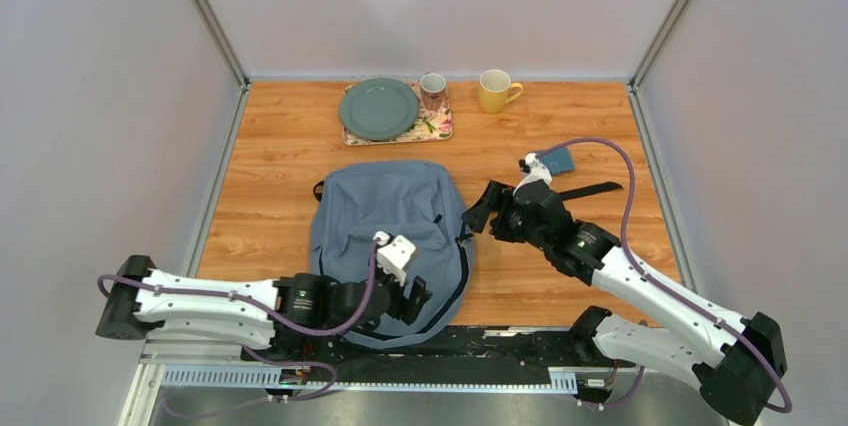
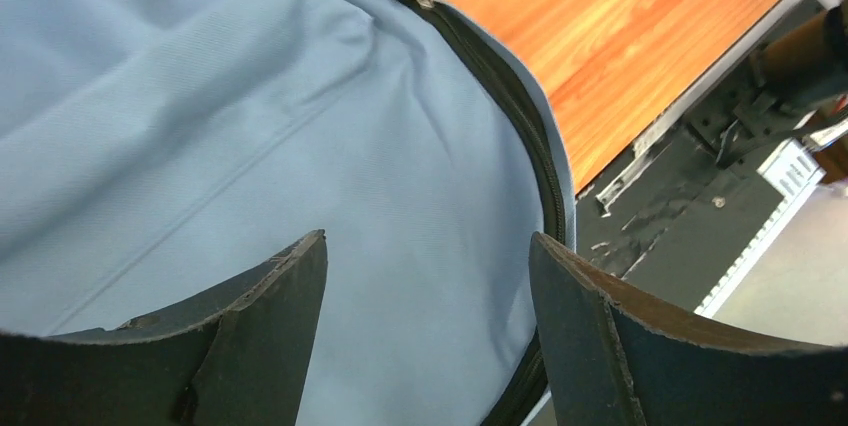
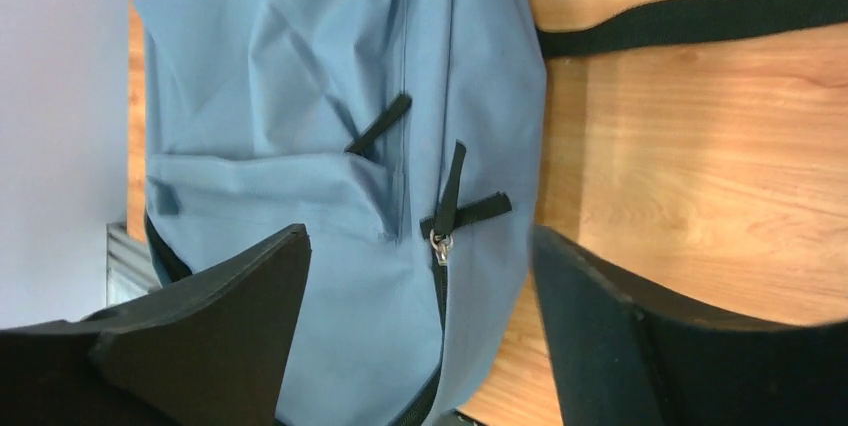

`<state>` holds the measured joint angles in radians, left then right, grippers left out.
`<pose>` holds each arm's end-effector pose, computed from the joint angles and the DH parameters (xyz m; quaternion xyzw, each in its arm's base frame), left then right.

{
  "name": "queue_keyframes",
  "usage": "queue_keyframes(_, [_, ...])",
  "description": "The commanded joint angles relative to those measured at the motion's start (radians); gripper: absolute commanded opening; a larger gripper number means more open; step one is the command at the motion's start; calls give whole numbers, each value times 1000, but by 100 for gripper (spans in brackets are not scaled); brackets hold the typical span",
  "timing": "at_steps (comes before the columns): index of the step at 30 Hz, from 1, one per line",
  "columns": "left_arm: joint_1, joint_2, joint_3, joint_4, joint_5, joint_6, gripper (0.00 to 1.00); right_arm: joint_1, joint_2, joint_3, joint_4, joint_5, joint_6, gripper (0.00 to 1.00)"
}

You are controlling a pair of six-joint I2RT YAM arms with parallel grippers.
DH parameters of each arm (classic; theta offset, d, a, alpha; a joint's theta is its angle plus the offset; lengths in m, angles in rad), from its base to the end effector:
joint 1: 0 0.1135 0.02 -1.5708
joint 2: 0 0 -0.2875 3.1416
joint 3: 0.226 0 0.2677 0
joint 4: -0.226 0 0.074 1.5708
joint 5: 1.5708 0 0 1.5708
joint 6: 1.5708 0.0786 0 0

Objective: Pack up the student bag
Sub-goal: Zip the student bag at the center of the board, then unzip the student bag at the center of the board.

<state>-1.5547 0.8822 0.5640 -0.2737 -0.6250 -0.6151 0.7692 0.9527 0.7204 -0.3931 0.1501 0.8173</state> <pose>0.0495 -0.2174 0.2340 0.2513 0.8143 -0.2689 0.4489 0.1835 0.1613 0.2573 0.0555 0.8868 0.2767 0.3661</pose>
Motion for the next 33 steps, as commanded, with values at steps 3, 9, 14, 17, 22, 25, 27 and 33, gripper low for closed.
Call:
queue_keyframes(3, [13, -189, 74, -310, -79, -82, 81, 4, 21, -47, 34, -173, 37, 88])
queue_keyframes(9, [12, -295, 79, -475, -116, -176, 81, 5, 178, -68, 115, -207, 108, 88])
queue_keyframes(14, [12, -316, 89, -519, -124, -193, 81, 5, 316, -44, 171, -234, 123, 72])
queue_keyframes(17, [13, -310, 111, -533, -142, -190, 82, 4, 327, -38, 163, -198, 126, 38])
queue_keyframes(22, [12, -308, 134, -526, -237, -172, 83, 4, 250, -97, 138, -106, 146, 0])
queue_keyframes(25, [24, -308, 148, -455, -289, -82, 90, 4, 157, -185, 157, -57, 155, 0])
queue_keyframes(27, [74, -287, 180, -417, -268, 9, 93, 4, 77, -251, 183, -50, 171, 0])
queue_keyframes(33, [367, -36, 367, -358, 104, 182, 94, 5, -69, -369, 253, -61, 236, 0])
